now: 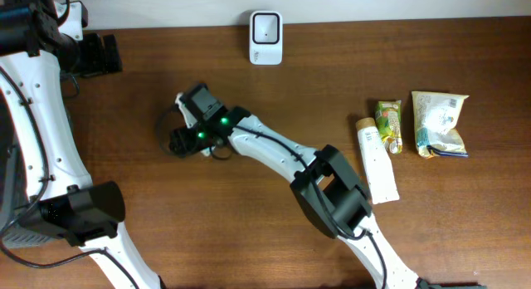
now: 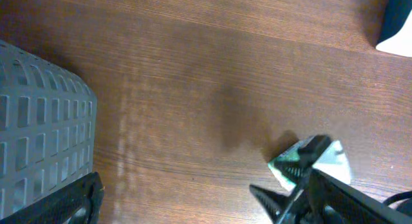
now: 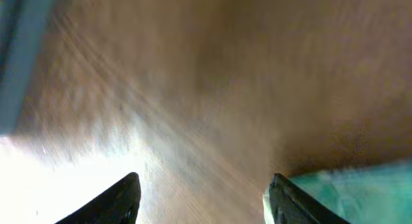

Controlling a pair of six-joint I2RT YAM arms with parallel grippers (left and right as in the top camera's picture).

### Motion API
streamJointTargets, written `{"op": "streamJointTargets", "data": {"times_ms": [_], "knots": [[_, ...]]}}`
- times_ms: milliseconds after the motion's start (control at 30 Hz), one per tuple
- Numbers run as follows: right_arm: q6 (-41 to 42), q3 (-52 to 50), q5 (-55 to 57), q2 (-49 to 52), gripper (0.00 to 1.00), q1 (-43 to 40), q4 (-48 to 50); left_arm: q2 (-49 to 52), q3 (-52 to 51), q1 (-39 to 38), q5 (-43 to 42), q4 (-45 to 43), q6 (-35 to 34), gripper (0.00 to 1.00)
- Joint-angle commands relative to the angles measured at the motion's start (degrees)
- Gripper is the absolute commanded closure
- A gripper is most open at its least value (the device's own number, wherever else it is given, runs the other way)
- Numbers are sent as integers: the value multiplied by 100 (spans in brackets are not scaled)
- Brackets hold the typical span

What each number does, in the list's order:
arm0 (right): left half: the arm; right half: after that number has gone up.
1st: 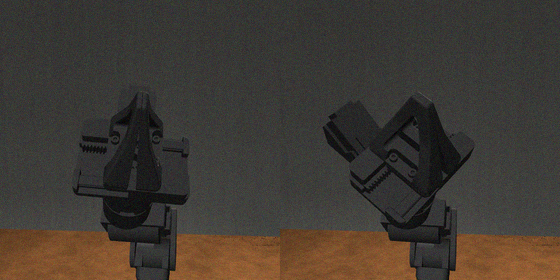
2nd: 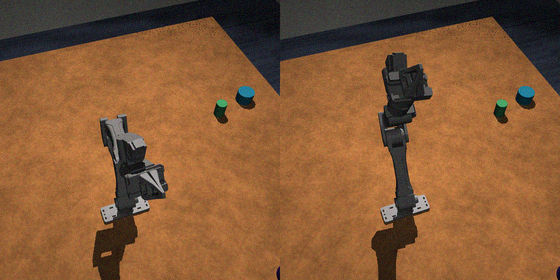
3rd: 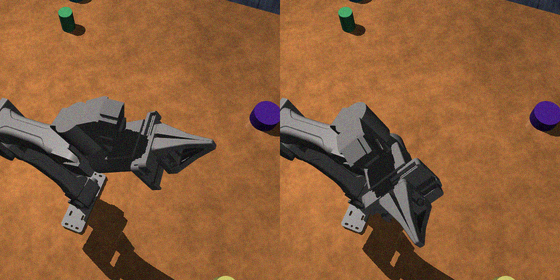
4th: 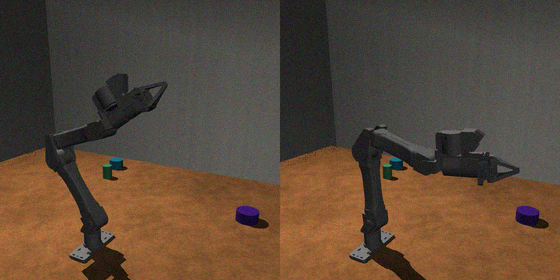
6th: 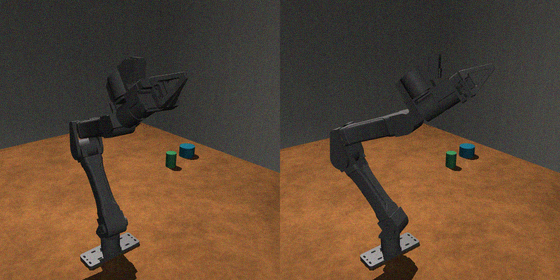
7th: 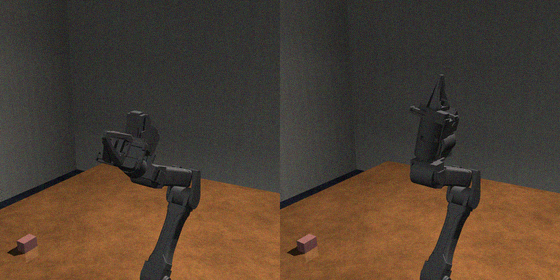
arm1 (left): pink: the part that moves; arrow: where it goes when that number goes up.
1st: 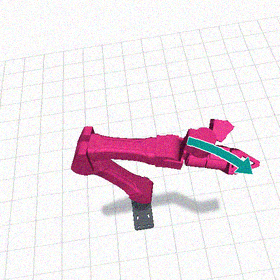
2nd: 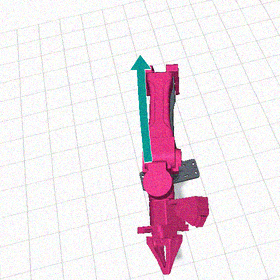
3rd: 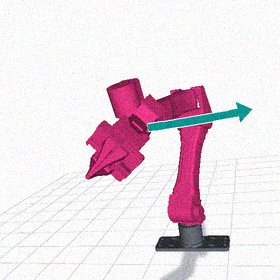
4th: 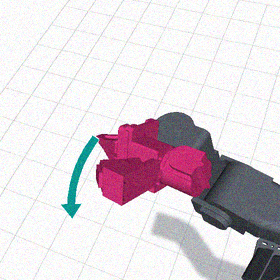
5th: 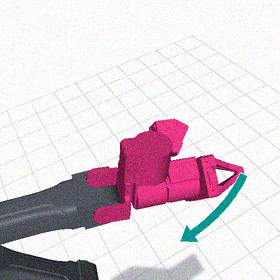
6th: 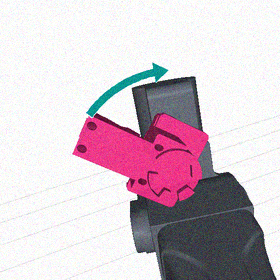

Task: Scan the item barcode
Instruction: 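Move the right gripper to the teal tissue packet and grasp it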

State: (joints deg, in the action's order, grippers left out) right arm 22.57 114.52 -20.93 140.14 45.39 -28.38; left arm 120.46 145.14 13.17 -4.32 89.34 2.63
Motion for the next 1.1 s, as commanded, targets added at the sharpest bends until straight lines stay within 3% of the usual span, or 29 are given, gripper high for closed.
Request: {"op": "streamJointTargets", "data": {"times_ms": [0, 133, 267, 500, 767, 1067], "knots": [[-26, 9, -37, 109, 39, -42, -782, -24, 94, 28, -42, -11, 70, 1], [-291, 122, -155, -179, 39, -339, -1661, -24, 94, 28, -42, -11, 70, 1], [-1088, 363, -284, -658, 39, -702, -2221, -24, 94, 28, -42, -11, 70, 1], [-2966, 636, -264, -769, 35, -1290, -1902, -24, 94, 28, -42, -11, 70, 1], [-2962, 634, -907, -103, 36, -1300, -1718, -24, 94, 28, -42, -11, 70, 1], [-2916, 595, -1294, 341, 50, -1279, -1773, -24, 94, 28, -42, -11, 70, 1]]}}
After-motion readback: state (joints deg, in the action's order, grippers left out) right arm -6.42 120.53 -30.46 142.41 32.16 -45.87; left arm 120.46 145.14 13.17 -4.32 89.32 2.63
